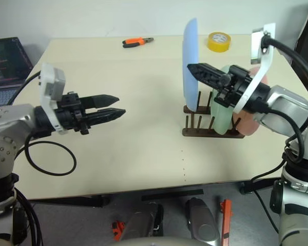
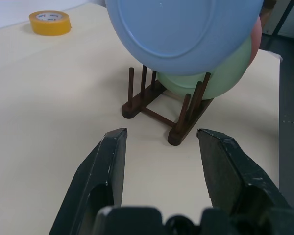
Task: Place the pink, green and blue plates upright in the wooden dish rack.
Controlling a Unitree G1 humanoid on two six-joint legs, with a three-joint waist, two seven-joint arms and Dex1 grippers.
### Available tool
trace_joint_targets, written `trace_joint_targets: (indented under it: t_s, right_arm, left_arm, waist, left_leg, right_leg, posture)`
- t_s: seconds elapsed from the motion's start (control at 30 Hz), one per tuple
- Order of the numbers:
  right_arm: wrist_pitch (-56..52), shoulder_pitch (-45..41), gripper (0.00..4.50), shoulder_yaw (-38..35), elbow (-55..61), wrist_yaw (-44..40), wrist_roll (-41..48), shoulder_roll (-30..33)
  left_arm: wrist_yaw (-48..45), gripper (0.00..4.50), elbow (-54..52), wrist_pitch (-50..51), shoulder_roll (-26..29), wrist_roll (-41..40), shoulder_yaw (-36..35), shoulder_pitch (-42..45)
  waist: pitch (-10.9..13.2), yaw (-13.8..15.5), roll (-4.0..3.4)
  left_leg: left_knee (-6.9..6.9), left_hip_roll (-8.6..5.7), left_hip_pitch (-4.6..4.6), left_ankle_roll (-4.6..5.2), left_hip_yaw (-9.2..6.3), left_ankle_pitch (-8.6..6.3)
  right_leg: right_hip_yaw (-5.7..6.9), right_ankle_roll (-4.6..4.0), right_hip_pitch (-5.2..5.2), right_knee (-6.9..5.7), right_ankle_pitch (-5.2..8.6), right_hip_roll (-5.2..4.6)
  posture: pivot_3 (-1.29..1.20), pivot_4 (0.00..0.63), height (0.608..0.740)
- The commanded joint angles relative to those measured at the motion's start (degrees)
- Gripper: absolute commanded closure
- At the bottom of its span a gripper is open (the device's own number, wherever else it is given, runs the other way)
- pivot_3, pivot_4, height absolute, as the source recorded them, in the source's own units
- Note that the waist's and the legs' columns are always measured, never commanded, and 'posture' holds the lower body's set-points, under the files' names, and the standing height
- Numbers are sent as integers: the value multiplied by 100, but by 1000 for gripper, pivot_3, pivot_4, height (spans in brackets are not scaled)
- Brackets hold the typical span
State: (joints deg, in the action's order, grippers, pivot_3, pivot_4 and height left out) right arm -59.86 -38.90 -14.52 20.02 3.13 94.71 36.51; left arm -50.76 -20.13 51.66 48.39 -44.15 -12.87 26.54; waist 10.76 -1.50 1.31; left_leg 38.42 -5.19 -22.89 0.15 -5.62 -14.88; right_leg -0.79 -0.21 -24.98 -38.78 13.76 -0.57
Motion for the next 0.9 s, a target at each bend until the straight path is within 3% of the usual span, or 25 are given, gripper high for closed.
trace_joint_targets:
  t_s: [0.03,0.7,0.83,0.9]
  right_arm:
    - [244,59,4500,-77,172,60,177,111]
    - [400,698,4500,63,189,10,129,203]
    - [399,665,3534,71,182,-30,149,240]
    - [404,651,2796,54,207,-81,108,271]
  left_arm:
    - [-37,2022,-31,-137,45,-19,-22,71]
    - [-9,2022,4,-205,44,-26,36,83]
    - [-23,1962,20,-218,47,-15,45,90]
    - [-23,1962,27,-221,45,-11,50,102]
  waist:
    - [0,1,0]
    - [0,2,0]
    - [0,3,0]
    - [0,3,0]
  left_leg:
    - [-2,0,0,1,1,1]
    - [-33,0,3,5,6,4]
    - [-33,0,3,6,5,5]
    - [-33,0,3,6,6,5]
  right_leg:
    - [-1,0,-1,1,0,0]
    - [-5,0,-5,20,0,-2]
    - [-5,0,-4,20,0,-2]
    - [-5,0,-5,20,0,-2]
  posture:
    - [0,150,740]
    - [0,150,740]
    - [0,150,740]
    - [0,150,740]
